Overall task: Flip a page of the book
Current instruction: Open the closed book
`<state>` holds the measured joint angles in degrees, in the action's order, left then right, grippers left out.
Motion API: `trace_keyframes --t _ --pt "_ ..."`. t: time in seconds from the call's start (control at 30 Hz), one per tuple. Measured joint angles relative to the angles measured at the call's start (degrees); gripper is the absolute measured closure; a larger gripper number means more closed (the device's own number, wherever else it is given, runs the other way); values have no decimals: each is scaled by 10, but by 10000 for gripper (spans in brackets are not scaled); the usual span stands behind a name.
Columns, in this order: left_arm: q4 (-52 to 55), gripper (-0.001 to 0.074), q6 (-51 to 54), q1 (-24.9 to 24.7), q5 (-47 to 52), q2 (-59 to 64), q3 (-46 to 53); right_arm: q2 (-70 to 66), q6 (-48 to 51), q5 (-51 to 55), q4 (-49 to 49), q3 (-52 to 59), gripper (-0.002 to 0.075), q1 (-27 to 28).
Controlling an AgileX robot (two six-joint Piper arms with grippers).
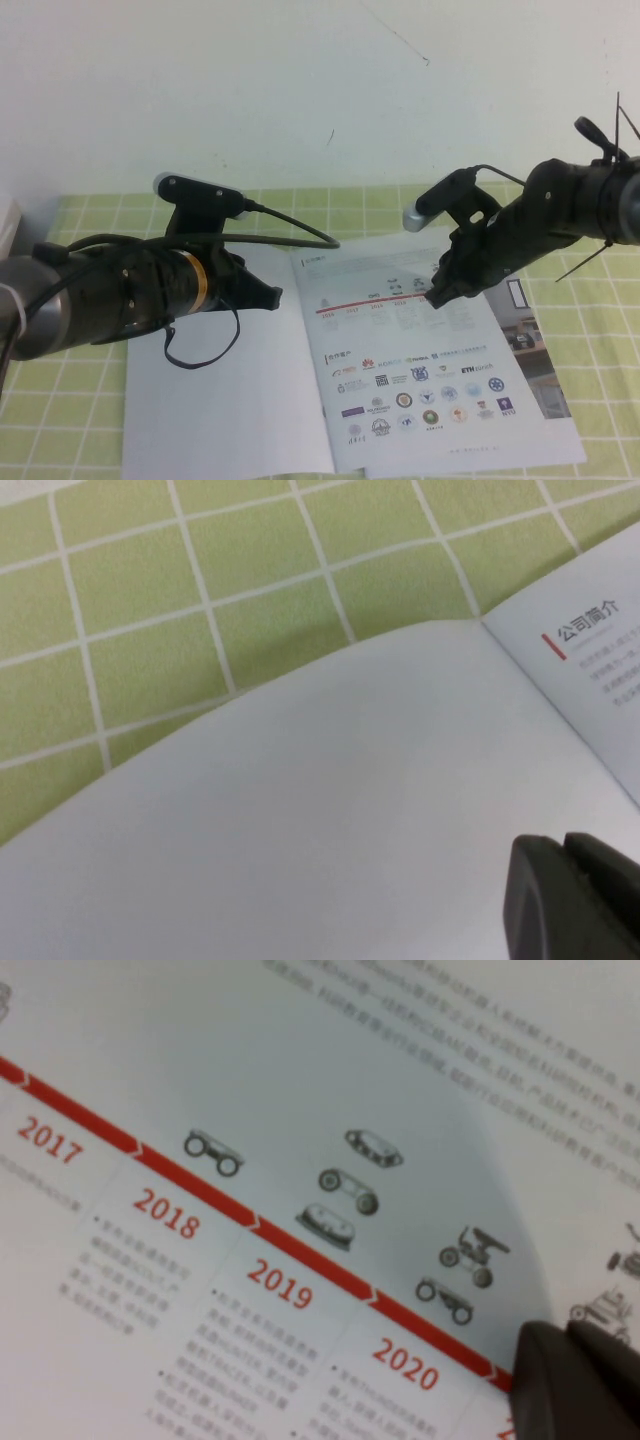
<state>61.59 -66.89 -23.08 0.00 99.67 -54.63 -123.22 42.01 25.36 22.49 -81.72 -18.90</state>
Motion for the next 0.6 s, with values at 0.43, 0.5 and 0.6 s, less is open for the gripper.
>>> trace_keyframes --t 0.43,0.5,0.6 --pt "1 739 0 0 -5 0 0 56 -176 118 -170 7 729 0" --pt "1 739 0 0 -5 0 0 69 -180 116 -173 8 729 0" --pt "6 739 2 0 0 -3 0 104 -181 95 -170 22 729 0"
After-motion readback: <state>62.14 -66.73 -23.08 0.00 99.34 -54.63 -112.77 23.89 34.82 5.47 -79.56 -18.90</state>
